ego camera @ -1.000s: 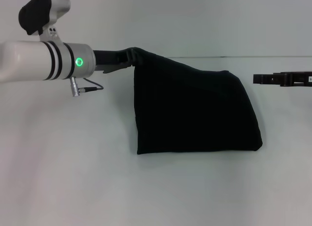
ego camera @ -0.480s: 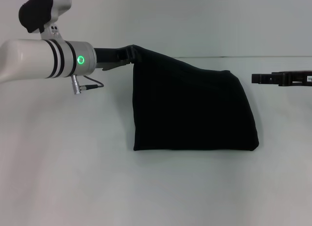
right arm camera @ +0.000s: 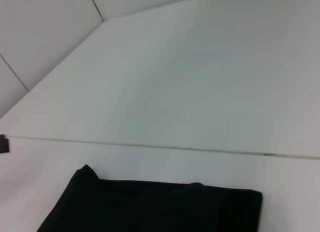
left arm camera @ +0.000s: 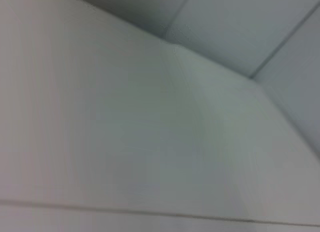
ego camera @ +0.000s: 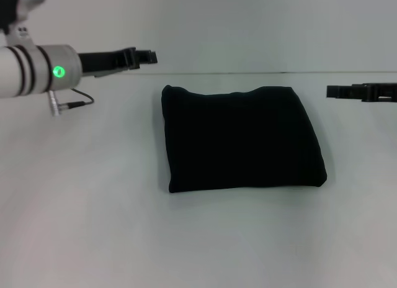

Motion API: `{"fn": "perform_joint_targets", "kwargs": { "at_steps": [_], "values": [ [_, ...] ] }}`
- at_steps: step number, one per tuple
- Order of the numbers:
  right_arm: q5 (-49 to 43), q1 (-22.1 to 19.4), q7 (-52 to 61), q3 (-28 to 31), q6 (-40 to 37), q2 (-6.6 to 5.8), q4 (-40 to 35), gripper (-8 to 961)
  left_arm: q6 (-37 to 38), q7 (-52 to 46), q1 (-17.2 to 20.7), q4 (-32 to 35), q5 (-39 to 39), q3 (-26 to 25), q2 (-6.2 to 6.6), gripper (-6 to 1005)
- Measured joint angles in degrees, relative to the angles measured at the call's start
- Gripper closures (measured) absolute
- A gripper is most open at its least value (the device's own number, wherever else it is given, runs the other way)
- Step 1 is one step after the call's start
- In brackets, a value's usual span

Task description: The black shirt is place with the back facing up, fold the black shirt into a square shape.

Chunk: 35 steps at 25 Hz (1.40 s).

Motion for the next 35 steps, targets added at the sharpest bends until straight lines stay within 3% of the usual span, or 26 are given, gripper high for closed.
{"fn": "perform_joint_targets", "kwargs": {
  "at_steps": [4,5,8,12,15,26,35],
  "values": [
    [1.16,-0.28,-1.39,0.06,-2.04,-1.15,-0.27,37,12.32,3.87,3.63,8.46,-3.75,0.03,-0.43,657],
    [2.30,-0.59,-2.48,0.10,-3.19,-1.44,-0.45,36,18.46,6.59,4.60,10.66,-5.61,-0.04,-0.44,621],
    [7.09,-1.95,-7.27,0.56,-7.51,-1.99,-1.46,34,26.89,12.32,6.16,13.82,-8.19,-0.32,-0.43,495],
    [13.64,-3.94,-14.43,0.99,-16.42,-1.90,-4.31,30,32.81,21.06,7.43,15.38,-9.06,-0.04,-0.49,281],
    [12.16,-4.04,-17.55,-0.33,-18.31,-1.17,-7.27,28,33.22,25.69,7.58,15.21,-7.52,0.44,-0.56,91],
    [-1.60,2.16,-14.67,-6.33,-12.93,1.68,-8.95,32,24.71,27.93,5.63,16.00,2.65,10.15,-1.85,47],
    [-4.18,2.70,-12.95,-6.89,-11.23,2.43,-8.71,36,23.21,27.62,5.89,17.33,4.22,11.04,-2.45,49]
  ]
}}
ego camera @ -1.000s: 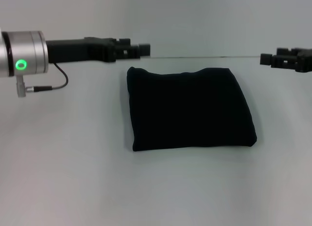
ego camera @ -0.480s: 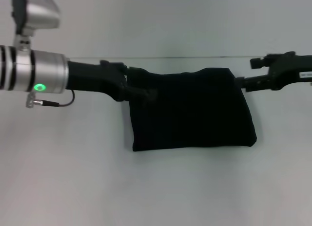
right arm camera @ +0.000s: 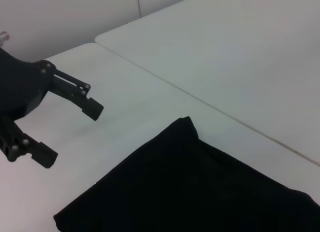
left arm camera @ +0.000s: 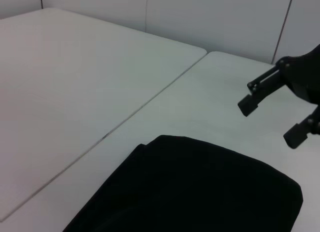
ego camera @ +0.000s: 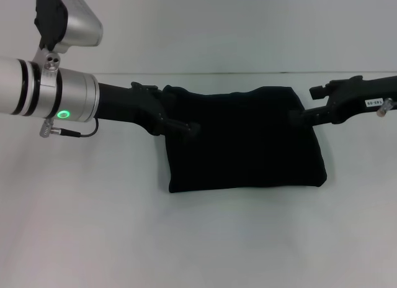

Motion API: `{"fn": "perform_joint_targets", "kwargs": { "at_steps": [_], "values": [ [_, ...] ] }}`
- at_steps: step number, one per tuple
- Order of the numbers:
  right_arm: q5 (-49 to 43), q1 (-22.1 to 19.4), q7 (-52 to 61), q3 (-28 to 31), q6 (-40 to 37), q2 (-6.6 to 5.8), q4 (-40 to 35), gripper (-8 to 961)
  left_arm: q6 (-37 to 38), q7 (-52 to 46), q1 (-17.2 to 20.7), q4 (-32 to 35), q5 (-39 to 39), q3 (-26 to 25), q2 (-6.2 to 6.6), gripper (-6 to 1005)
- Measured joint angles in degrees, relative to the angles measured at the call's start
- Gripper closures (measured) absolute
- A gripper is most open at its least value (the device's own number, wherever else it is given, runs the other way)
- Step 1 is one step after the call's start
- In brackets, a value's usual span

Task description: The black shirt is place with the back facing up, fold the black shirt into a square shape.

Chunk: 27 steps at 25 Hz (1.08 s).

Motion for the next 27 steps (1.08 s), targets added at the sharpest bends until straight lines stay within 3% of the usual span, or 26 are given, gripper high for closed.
{"fn": "perform_joint_targets", "kwargs": {
  "at_steps": [27],
  "values": [
    [-0.19,-0.26,-0.37,-1.99,0.31,0.49,0.21,38,0.49,0.36,0.52,0.01,-0.15,0.25,-0.29,49]
  ]
}}
